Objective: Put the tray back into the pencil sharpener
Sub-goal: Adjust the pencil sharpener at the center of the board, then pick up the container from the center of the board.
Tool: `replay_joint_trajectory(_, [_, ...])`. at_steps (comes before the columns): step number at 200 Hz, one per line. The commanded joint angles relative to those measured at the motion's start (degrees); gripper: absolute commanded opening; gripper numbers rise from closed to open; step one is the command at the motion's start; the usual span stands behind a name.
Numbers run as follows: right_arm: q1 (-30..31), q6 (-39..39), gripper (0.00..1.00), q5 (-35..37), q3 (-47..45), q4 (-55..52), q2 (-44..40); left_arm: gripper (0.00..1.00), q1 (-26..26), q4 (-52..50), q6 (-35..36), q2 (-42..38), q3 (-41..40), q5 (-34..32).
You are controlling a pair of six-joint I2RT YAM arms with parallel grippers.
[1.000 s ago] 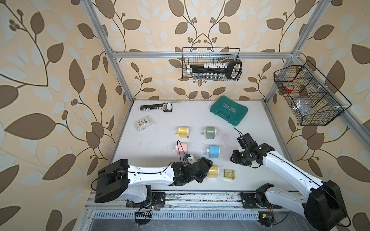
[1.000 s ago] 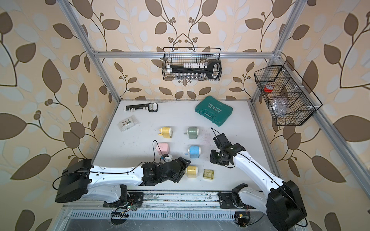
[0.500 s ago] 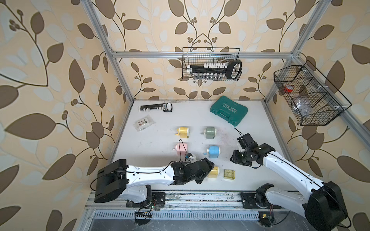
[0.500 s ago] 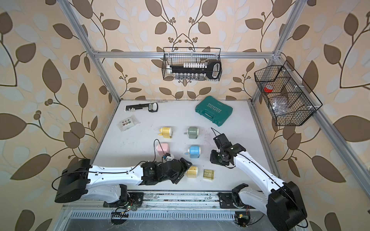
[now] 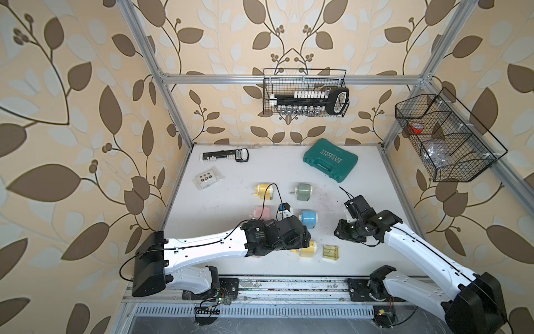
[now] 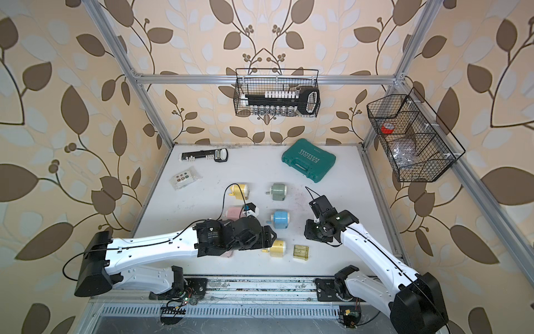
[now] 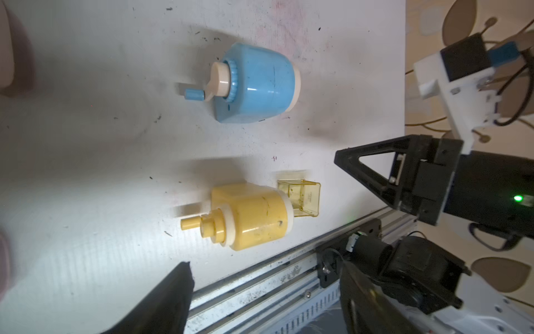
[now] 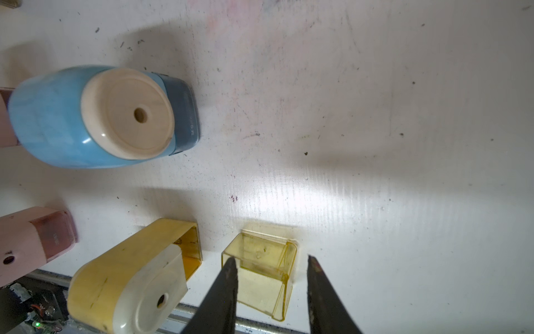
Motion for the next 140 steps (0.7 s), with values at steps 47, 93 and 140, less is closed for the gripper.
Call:
replay_joint_trajectory(47, [6.0,4.5,0.37,2.7,-1.5,-3.4,-2.1,0.81,4.3,3.2,16.8,1.9,-4.1,7.5])
replay_joint_trajectory(93, [9.2,7.9,0.38,5.2,-1.4,-3.7,-1.5,0.82,4.5,7.4,12.1,5.2,-6.2,10.4])
replay_joint_trajectory(140, [9.7,9.2,0.38,6.4,-2.1,-4.2,-2.4,0.79,4.6,13.6,7.9,3.8,-11.5,8.7])
